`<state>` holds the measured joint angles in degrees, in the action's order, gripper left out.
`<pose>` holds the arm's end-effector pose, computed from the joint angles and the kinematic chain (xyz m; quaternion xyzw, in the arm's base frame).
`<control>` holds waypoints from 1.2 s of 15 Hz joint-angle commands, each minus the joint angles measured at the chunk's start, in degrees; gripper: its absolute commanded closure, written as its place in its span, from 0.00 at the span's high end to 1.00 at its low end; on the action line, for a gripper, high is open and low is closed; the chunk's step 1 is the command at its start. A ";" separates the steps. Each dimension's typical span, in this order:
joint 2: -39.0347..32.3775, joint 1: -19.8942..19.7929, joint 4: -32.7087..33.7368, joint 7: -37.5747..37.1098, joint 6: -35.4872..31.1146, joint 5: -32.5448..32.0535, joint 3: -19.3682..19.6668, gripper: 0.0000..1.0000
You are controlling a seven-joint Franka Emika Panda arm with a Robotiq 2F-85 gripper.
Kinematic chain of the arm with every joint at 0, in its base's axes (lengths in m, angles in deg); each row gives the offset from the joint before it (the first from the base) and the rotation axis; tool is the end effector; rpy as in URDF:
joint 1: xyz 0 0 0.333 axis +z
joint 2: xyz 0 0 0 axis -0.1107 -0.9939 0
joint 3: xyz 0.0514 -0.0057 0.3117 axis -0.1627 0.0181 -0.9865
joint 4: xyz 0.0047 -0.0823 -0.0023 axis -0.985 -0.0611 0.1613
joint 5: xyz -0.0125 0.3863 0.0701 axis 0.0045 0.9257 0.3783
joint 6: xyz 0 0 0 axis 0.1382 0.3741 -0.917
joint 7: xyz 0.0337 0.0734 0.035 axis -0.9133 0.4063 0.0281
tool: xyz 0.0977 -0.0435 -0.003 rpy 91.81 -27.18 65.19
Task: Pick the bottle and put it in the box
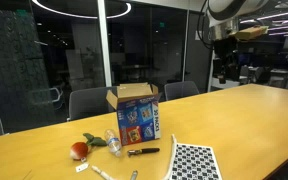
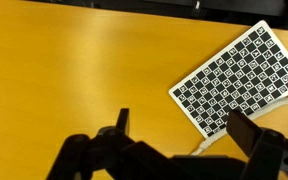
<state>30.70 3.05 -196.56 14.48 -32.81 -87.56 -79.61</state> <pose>0.4288 -0.0537 0.5169 0.9863 0.0901 -0.0669 0.1212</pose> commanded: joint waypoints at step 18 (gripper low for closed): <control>-2.79 6.47 3.09 -6.93 -6.43 13.08 -2.61 1.00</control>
<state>30.07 7.10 -196.20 11.51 -36.24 -79.88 -80.69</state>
